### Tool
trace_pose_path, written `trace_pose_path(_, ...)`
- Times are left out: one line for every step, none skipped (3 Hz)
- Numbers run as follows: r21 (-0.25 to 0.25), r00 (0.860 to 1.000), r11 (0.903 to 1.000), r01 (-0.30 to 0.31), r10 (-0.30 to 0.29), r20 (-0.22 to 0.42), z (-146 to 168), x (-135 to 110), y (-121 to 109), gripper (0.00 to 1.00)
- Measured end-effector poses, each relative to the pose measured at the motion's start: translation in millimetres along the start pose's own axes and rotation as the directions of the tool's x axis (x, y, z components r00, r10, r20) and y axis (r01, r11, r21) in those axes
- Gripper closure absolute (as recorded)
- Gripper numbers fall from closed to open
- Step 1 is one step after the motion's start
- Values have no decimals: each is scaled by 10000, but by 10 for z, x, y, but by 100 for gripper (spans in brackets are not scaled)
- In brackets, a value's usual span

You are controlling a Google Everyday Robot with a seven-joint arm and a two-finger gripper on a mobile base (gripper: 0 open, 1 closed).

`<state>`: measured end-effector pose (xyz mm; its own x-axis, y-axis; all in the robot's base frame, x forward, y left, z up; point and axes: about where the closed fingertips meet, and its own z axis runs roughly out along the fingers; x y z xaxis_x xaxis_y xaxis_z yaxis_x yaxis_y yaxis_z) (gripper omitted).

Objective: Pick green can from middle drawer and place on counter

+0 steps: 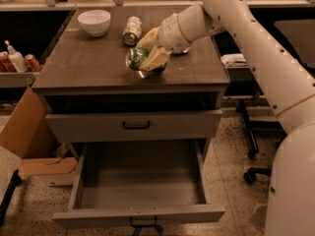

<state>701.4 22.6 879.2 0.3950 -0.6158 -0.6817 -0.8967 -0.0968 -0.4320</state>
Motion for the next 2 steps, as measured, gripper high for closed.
trace_pose_path(12,9986,9990,-446,447,-271,3,72,-134,100)
trace_pose_path(9,9928,9948,-1023,1021,-631,33,172,-242,100)
